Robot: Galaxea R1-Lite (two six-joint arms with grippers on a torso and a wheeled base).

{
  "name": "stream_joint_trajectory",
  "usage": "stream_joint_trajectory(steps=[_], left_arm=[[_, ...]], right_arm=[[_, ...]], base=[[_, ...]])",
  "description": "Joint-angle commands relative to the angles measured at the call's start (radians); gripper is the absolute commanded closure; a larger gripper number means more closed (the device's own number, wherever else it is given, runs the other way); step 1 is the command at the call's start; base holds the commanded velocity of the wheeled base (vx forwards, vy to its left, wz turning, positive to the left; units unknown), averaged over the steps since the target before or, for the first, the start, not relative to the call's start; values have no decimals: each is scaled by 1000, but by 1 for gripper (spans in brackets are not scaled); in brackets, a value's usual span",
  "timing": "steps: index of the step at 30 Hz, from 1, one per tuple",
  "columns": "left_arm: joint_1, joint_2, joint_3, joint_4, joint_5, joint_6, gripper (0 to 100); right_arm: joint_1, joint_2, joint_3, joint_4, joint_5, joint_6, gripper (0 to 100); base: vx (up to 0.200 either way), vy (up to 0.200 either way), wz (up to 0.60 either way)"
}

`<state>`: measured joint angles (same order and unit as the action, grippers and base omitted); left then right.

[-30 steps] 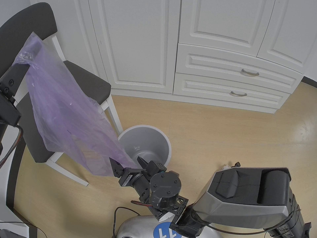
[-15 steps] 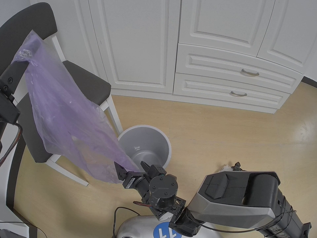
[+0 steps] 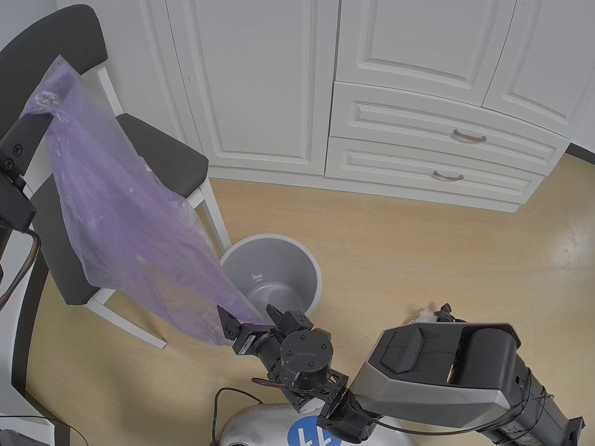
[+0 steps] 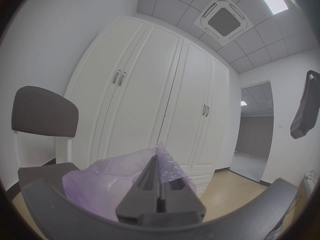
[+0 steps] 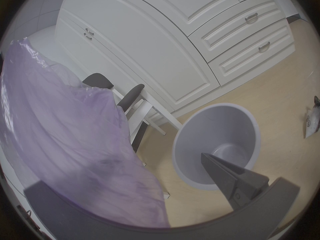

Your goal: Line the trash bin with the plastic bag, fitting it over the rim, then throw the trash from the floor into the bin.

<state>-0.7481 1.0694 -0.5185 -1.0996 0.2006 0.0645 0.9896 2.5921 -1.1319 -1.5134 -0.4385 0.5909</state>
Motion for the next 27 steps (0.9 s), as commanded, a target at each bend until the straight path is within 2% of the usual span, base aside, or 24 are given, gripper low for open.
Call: stream_joint_trajectory(steps=[1,8,12,15,19,22,23,25,26,27], left_arm=[[0,-2,3,0,0,0,100],[1,9,9,1,2,-2,100],[1,11,11,1,2,-2,100],[4,12,17,9,3,-3,100],[9,35,41,18,2,-5,100],[12,63,52,18,3,-6,100],[23,93,71,20,2,-8,100],[35,119,89,20,0,-11,100],[61,162,109,20,-1,-9,100],[61,162,109,20,-1,-9,100]], right_arm=[[1,-10,3,-2,-2,0,100],[-2,-106,58,-4,1,-26,100],[-32,-168,100,1,15,-55,100],[-71,-224,132,13,27,-123,100],[-160,-362,236,32,112,-263,100],[-198,-454,288,98,130,-302,100],[-233,-553,333,211,139,-332,100],[-258,-626,351,308,146,-353,100],[-282,-719,370,421,159,-373,100],[-282,-719,370,421,159,-373,100]], base=[[0,0,0],[0,0,0],[0,0,0],[0,0,0],[0,0,0],[0,0,0],[0,0,0],[0,0,0],[0,0,0],[0,0,0]])
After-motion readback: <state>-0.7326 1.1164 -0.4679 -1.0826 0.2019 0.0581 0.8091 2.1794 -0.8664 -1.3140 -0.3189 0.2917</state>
